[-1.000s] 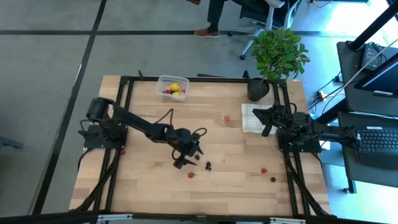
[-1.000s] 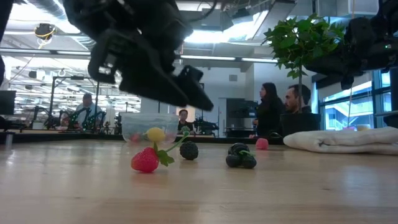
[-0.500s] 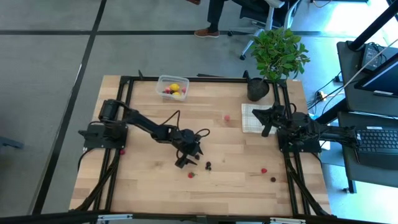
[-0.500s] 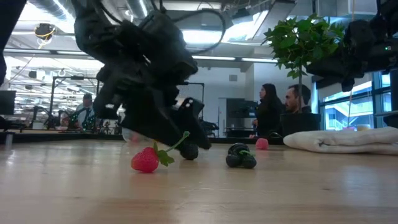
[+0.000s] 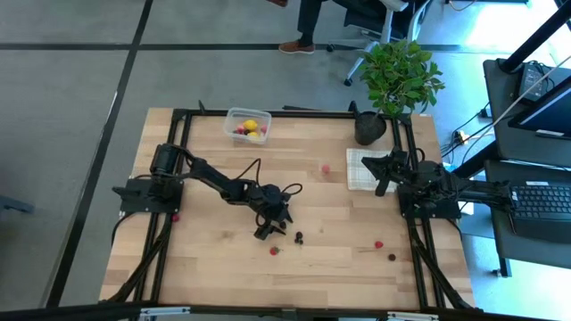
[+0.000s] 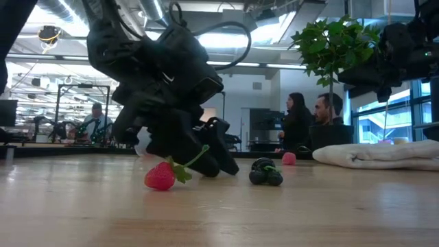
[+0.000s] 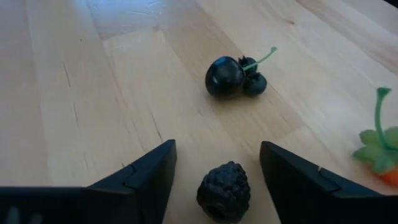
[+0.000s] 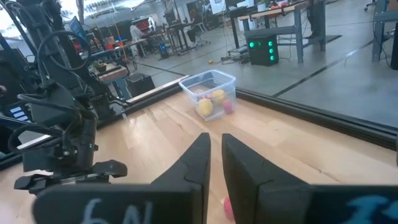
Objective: Pick and placing Produce into tupperware
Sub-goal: Put the top blackberry into the transparent bin, then put the pink peach into the transparent bin
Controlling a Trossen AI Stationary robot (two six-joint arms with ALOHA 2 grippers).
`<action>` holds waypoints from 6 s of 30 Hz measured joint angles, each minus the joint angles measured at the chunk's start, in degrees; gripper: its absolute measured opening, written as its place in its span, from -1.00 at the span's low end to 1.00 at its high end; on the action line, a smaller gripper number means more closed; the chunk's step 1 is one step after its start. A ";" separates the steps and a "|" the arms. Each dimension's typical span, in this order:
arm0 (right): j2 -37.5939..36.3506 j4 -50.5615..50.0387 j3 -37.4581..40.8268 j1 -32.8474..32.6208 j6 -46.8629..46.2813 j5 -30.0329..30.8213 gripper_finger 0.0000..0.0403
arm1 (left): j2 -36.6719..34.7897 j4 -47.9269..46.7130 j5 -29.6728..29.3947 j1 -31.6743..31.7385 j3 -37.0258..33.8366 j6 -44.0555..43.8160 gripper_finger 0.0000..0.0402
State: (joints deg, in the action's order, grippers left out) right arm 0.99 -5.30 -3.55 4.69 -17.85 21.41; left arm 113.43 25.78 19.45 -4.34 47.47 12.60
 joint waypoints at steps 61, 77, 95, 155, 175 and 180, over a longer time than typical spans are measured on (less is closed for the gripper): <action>0.02 -0.57 0.00 0.02 -1.27 -0.02 -0.78 | -1.60 -8.88 -14.20 -5.57 0.23 -11.28 -0.54; 0.02 -0.42 0.00 0.02 -1.21 -0.04 -0.78 | -19.40 -34.39 -19.26 0.24 0.33 -20.36 -0.58; 0.02 -0.44 0.00 0.02 0.13 -0.04 -0.78 | -23.17 -67.05 -28.00 26.71 24.97 -17.73 -0.50; 0.02 -0.46 0.00 0.00 2.87 -0.13 -0.78 | -50.97 -25.72 -9.40 33.19 -4.74 -11.39 -0.26; 9.57 7.72 -2.40 0.02 7.69 -7.50 -0.06 | -58.45 6.10 -11.94 19.27 -31.10 -13.50 -0.35; 9.53 8.59 -2.38 0.02 7.78 -7.47 0.06 | -58.45 6.03 -11.92 18.41 -31.11 -13.46 -0.37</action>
State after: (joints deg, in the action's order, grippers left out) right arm 10.52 3.29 -5.93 4.71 -10.06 13.93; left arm 54.98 31.82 7.53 14.07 16.36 -0.86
